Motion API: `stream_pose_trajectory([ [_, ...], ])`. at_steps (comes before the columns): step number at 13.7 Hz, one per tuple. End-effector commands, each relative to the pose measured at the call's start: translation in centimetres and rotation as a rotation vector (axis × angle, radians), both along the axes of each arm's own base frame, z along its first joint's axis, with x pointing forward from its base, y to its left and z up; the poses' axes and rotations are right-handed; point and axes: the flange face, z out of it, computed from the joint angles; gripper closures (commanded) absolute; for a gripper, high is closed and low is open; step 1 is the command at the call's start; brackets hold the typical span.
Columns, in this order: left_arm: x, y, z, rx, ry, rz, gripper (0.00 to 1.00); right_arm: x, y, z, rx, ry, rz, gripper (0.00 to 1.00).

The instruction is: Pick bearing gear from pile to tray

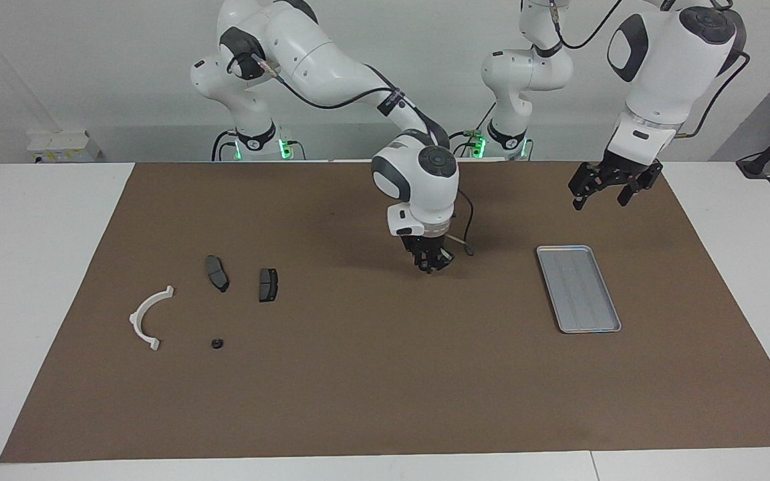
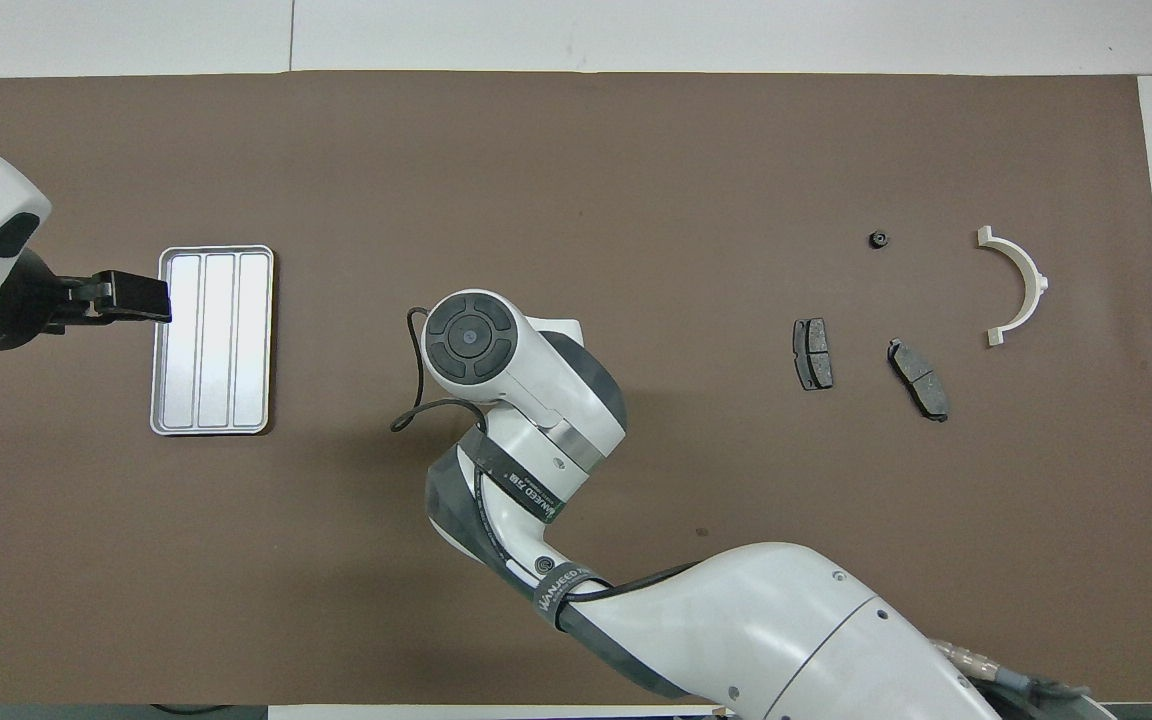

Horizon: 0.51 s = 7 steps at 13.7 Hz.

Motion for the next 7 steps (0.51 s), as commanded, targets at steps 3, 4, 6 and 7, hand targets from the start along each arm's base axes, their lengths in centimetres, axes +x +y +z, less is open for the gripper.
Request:
stream_pose_trajectory([
  [3,-1.8,-0.47,0.19,-0.005,0.016,-0.029,0.0,-0.11,-0.27,-1.27,-0.006,-0.044,-0.006,1.0],
  [4,-1.88,-0.3,0.21,-0.005,0.02,-0.025,0.0,-0.08,-0.38,-1.35,-0.008,-0.042,-0.007,1.0],
  [6,-1.96,-0.45,0.28,-0.004,0.025,-0.029,0.0,0.33,-0.81,-1.16,-0.015,-0.037,-0.016,0.37],
  [7,-1.87,-0.46,0.38,-0.005,0.02,-0.029,0.0,0.53,-1.11,-0.93,-0.028,-0.03,-0.02,0.0],
])
